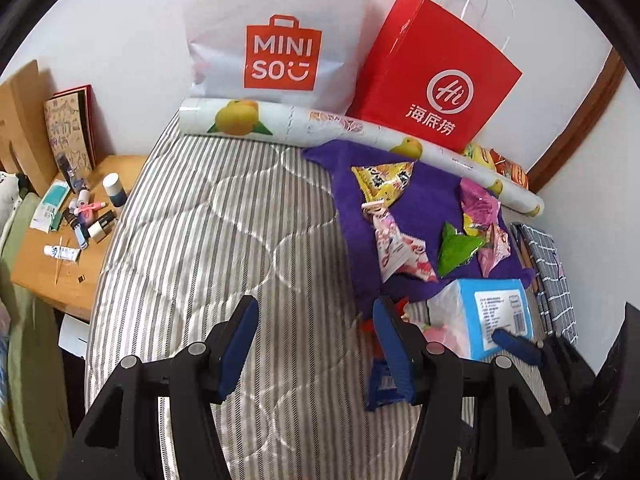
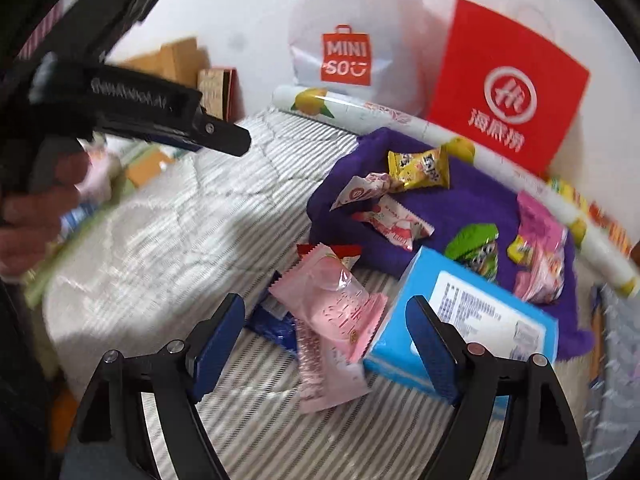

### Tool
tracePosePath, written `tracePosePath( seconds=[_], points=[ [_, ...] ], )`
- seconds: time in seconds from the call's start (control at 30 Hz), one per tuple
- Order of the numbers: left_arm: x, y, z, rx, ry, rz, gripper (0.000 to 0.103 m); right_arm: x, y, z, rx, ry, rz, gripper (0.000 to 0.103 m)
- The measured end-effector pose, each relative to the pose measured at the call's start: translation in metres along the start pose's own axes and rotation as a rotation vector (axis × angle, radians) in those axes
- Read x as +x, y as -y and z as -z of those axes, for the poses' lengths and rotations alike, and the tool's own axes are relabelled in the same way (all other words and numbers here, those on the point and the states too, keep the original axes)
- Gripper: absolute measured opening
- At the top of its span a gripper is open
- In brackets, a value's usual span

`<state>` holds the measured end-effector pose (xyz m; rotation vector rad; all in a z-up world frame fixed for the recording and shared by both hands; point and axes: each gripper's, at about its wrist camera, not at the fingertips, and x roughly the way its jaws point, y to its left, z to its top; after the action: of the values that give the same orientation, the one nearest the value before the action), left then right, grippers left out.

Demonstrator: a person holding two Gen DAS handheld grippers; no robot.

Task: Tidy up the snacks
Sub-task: 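Grasp the pink peach bag with the right tool and lift it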

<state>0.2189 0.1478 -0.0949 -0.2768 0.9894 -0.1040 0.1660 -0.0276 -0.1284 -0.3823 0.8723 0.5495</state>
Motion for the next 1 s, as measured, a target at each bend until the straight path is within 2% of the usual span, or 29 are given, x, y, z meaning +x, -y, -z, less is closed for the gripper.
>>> tracePosePath(
  seconds=[0.17,0.3,0.43,0.5,0.53,0.57,0.63,1.0],
  points=[
    [0.006,-0.009,0.008,-0.026,-0.013,0.031,0.057,0.018,-0.01,-0.005,-0.082,-0.03,0.041,0.083],
    [0.015,-0.015,0.014,-0.036,-0.036,0.05,0.057,0.03,-0.014,-0.007,-0.1,-0.05,0.057,0.081],
    [0.018,-0.021,0.017,-0.049,-0.046,0.049,0.057,0.04,-0.018,-0.009,-0.127,-0.07,0.091,0.077],
    [0.019,-0.025,0.018,-0.061,-0.049,0.053,0.057,0.047,-0.017,-0.009,-0.143,-0.092,0.119,0.072],
    [0.02,-0.027,0.019,-0.066,-0.052,0.055,0.057,0.048,-0.017,-0.008,-0.145,-0.1,0.12,0.066],
    [0.021,-0.028,0.019,-0.071,-0.056,0.059,0.057,0.05,-0.016,-0.008,-0.147,-0.111,0.114,0.061],
    [0.022,-0.029,0.021,-0.076,-0.061,0.061,0.057,0.049,-0.013,-0.008,-0.136,-0.111,0.082,0.058],
    [0.011,-0.016,0.029,-0.055,-0.062,0.039,0.057,0.016,0.001,-0.005,-0.017,-0.054,-0.018,0.055]
  ],
)
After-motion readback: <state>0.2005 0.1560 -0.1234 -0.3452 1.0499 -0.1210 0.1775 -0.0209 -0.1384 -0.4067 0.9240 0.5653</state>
